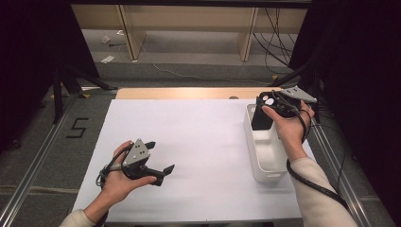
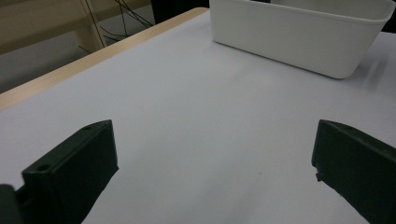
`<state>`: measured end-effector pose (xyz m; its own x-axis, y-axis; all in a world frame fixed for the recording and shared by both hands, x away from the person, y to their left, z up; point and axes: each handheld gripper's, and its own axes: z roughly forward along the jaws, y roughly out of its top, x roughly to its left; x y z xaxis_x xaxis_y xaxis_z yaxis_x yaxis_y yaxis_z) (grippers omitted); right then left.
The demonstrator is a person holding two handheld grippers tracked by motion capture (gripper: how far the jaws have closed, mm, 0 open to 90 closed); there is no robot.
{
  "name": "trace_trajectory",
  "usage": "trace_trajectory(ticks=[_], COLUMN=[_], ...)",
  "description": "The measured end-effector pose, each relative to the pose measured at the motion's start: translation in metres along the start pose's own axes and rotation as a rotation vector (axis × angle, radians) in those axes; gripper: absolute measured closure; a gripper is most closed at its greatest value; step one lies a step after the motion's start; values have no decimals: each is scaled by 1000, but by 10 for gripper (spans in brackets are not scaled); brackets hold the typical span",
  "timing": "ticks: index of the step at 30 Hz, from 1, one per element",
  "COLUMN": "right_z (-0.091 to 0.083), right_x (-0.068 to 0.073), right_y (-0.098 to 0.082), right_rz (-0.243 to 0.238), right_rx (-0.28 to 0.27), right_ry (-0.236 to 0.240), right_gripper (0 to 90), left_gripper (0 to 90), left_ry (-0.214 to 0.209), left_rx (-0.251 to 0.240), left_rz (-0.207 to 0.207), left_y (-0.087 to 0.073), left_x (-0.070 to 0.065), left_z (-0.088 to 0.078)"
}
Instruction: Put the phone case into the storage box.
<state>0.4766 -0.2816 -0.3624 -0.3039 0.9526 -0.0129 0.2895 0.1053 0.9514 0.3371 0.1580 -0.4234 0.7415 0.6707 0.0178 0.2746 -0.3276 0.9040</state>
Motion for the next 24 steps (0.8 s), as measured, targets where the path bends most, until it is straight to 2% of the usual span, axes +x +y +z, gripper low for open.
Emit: trace_trajectory(ticks=[24], right_z=[13], right_x=[1], right_y=[-4], right_rz=[-15], right_rx=[43], right_ry=[-4], right_gripper=[150], left_gripper=[0], left_ry=[-3], left_rx=[0], left_rz=[-1], left_y=[0], left_x=[0], left_z=[0])
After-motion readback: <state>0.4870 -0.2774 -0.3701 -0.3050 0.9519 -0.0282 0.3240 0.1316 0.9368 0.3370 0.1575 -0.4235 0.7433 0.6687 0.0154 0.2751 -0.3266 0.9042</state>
